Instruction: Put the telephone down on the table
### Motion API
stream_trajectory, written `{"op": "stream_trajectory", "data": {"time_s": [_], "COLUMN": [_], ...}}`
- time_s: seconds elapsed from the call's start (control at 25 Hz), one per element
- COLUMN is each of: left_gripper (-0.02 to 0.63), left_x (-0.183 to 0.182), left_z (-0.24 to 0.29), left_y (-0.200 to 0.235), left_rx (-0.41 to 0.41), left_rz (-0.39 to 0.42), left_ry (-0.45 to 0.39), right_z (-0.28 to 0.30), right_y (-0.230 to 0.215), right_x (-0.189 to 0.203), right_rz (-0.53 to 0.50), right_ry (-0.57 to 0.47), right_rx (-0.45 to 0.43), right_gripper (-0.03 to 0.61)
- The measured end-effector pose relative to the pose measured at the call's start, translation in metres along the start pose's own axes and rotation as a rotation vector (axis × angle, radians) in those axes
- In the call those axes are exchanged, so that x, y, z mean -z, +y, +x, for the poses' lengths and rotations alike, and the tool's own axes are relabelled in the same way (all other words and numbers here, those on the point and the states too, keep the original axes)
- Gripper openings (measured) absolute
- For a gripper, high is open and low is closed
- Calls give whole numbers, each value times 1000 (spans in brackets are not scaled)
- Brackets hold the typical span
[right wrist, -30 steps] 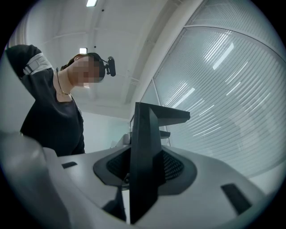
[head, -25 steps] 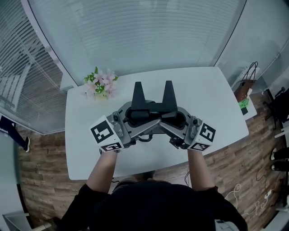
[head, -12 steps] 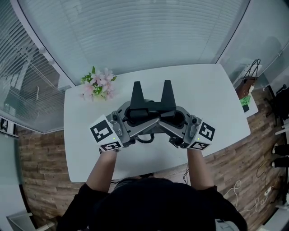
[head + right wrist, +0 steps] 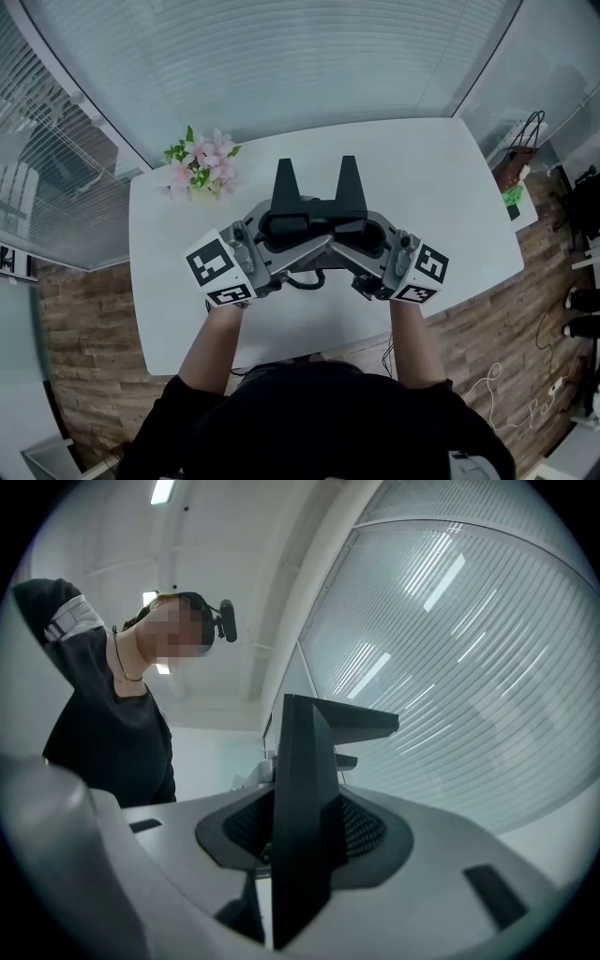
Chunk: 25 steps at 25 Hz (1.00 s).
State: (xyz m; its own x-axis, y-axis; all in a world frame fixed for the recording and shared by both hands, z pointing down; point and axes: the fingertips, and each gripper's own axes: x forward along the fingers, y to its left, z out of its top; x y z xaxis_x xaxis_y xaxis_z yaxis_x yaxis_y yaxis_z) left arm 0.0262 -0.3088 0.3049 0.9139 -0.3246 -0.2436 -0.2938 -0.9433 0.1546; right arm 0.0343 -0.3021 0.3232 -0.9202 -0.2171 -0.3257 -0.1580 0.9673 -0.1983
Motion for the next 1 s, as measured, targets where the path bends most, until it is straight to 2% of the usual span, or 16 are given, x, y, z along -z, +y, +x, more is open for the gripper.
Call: {"op": "stream_trajectory", "data": {"time_s": [0.24,0.48,0.76,1.0], "left_gripper": [209,207,207,207], "left_x": [14,24,50,65], "left_z": [-3,-6,-13,-17], "left_y": [6,13,22,24], "left_rx": [-25,-33,-73,-83], "left_rz": [-92,-151,-294,-362], "left_ry": [23,32,54,93], "right_z": [-4,-4,-11,-16], "right_y": [-6,-11,-18,-20], "right_x": [14,25,50,65], "right_rz": [83,132,263,332], "right_ry": [27,48,96,90], "right_rx": [33,57,119,161], "right_gripper": [175,175,175,175]}}
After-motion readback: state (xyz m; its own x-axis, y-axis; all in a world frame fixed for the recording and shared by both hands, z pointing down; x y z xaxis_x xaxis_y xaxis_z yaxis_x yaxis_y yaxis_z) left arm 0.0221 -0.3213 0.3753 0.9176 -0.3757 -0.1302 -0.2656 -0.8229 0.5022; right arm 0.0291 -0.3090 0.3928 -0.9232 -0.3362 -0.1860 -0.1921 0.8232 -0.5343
